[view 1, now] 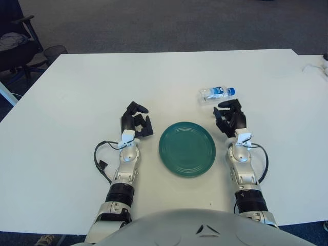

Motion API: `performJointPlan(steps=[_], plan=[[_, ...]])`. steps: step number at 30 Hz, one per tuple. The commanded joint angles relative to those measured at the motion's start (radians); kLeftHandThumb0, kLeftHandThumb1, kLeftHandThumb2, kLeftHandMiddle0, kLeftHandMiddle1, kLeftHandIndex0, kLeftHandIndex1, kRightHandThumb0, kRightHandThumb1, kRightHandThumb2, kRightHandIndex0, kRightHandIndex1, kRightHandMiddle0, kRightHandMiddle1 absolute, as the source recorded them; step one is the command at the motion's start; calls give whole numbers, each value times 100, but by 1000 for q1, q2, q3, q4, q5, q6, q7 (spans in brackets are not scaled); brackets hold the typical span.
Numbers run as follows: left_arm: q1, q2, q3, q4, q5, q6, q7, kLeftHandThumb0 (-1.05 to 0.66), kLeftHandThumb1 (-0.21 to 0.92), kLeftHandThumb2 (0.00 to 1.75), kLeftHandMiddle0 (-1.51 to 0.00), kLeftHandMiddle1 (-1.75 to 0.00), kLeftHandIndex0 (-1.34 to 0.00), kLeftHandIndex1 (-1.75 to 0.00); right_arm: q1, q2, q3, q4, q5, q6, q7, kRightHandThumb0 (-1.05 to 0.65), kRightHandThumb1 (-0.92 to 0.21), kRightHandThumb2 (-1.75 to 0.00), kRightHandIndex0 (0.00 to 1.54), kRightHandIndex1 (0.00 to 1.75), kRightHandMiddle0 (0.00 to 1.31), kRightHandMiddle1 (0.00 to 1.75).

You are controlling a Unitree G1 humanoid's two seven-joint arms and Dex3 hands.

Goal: Put the bottle into the plate.

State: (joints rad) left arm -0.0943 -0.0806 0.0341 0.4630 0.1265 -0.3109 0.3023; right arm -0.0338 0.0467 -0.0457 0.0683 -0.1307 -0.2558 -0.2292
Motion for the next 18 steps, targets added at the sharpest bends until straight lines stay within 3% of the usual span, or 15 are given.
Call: performJointPlan(steps=[1, 4, 10, 18], plan=[[21, 3, 5, 44, -2, 34, 3, -55, 14, 154, -124, -175, -76, -175, -54, -13, -7, -57, 2, 8, 7, -1, -92, -37, 41, 138, 25, 164], [18, 3, 9, 50, -6, 27, 2, -55, 13, 154, -124, -175, -77, -175, -128, -42, -25, -44, -21, 4, -11, -1, -92, -36, 41, 137, 26, 163], [14, 1, 13, 63, -9, 17, 3, -56, 12, 155, -124, -175, -77, -175, -209, -64, -22, -72, -56, 12, -22, -1, -91, -36, 42, 136, 31, 160], [11, -2, 12, 68, -2, 16, 13, -57, 11, 157, -124, -175, -79, -175, -262, -68, 8, -90, -44, -14, 11, 0, -71, -67, 45, 152, 37, 153]])
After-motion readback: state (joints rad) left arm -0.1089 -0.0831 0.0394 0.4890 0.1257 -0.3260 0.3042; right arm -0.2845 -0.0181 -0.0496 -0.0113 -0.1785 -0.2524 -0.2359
